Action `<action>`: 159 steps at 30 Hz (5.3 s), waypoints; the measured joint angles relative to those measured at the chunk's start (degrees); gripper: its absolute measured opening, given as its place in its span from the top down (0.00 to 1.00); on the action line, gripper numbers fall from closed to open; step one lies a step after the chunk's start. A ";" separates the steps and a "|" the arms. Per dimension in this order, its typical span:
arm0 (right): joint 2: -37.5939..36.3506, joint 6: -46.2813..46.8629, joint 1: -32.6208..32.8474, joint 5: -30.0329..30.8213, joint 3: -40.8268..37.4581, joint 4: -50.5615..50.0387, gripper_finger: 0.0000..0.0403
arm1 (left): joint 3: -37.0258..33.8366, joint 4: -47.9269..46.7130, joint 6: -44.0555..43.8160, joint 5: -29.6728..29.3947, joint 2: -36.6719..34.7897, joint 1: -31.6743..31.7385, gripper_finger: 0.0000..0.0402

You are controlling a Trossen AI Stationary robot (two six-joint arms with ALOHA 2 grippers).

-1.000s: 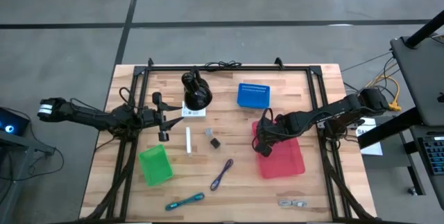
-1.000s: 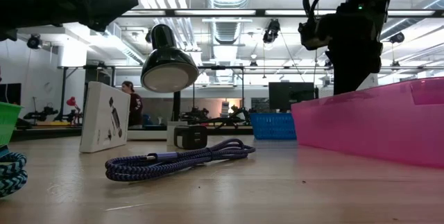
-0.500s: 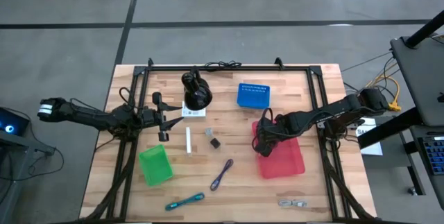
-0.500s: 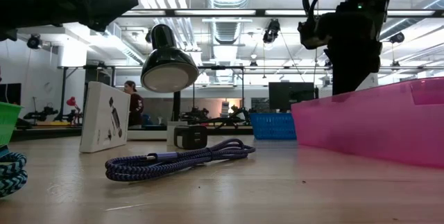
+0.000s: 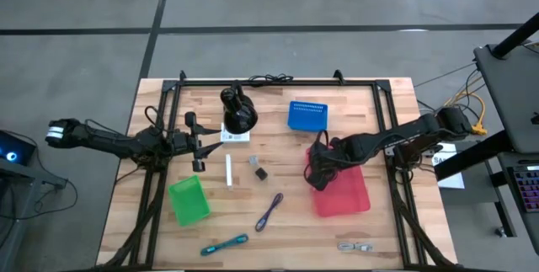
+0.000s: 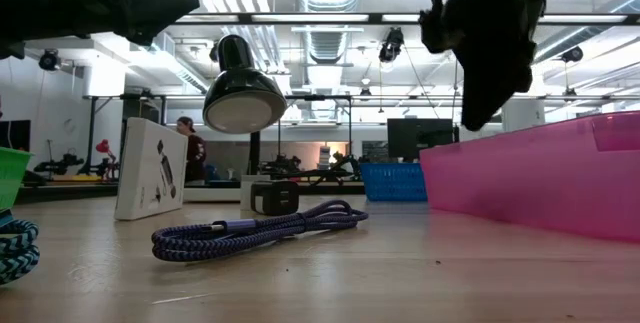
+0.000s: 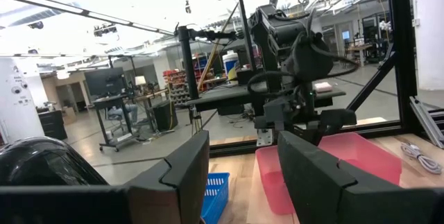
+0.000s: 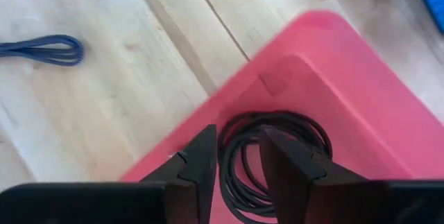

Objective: Pick and place items into bin
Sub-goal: Put the white charger cable into the pink bin

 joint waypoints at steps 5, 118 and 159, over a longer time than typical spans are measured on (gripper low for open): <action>0.00 -3.56 0.00 -0.10 2.33 -0.02 0.73 | 0.00 0.00 0.00 0.00 -0.01 0.01 0.61; 18.53 11.23 41.05 -10.47 8.10 8.35 0.78 | 0.00 -0.01 -0.37 -6.12 0.89 0.01 0.61; 18.62 5.96 41.62 -8.96 3.63 13.80 0.80 | 0.00 0.04 -0.37 -6.12 3.09 0.01 0.61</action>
